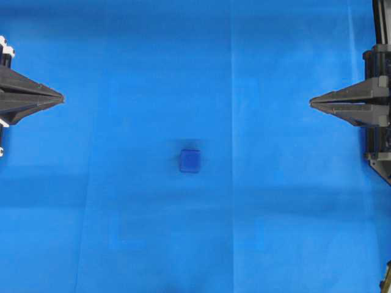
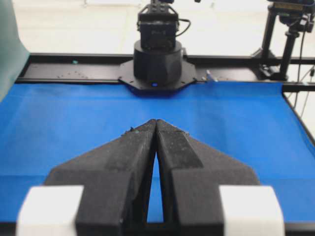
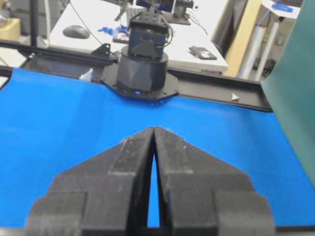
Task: Handover the blue block to the right arm after grasping it with the left arm, then place it in the designated position.
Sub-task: 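Open both grippers and move the left gripper toward the blue cube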
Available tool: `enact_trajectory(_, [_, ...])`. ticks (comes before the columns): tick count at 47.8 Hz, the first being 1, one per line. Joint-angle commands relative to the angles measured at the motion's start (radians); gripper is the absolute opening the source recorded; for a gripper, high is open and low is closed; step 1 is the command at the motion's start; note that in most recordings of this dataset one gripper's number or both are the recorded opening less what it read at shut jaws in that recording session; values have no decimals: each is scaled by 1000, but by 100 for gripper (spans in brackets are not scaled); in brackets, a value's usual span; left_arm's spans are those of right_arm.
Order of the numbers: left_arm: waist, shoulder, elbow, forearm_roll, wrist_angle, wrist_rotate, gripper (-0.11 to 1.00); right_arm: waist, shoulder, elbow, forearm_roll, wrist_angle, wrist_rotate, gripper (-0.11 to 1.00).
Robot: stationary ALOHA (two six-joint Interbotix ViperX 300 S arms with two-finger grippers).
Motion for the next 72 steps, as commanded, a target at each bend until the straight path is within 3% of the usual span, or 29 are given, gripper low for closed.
enact_trajectory(1, [2, 3, -9, 3, -6, 0, 0, 3, 8, -15, 2, -2, -5, 0])
enact_trajectory(7, [0, 2, -9, 3, -5, -2, 0, 2, 21, -25, 0, 40, -5, -6])
enact_trajectory(39, [0, 0, -12, 3, 5, -3, 3, -8, 23, -29, 14, 49, 8, -4])
enact_trajectory(41, [0, 0, -14, 3, 3, -3, 10, -8, 23, -29, 20, 49, 8, 0])
enact_trajectory(46, [0, 2, -12, 2, 6, -2, 39, -9, 23, -29, 44, 48, 8, 17])
enact_trajectory(52, [0, 0, -14, 3, 9, -2, 77, -21, 25, -31, 86, 49, 6, 54])
enact_trajectory(55, [0, 0, -14, 3, 11, -3, 89, -29, 25, -29, 87, 49, 6, 72])
enact_trajectory(60, [0, 0, -12, 3, 11, -5, 93, -34, 26, -29, 87, 48, 6, 95])
enact_trajectory(72, [0, 2, -14, 3, 11, -14, 93, -34, 26, -32, 87, 49, 6, 96])
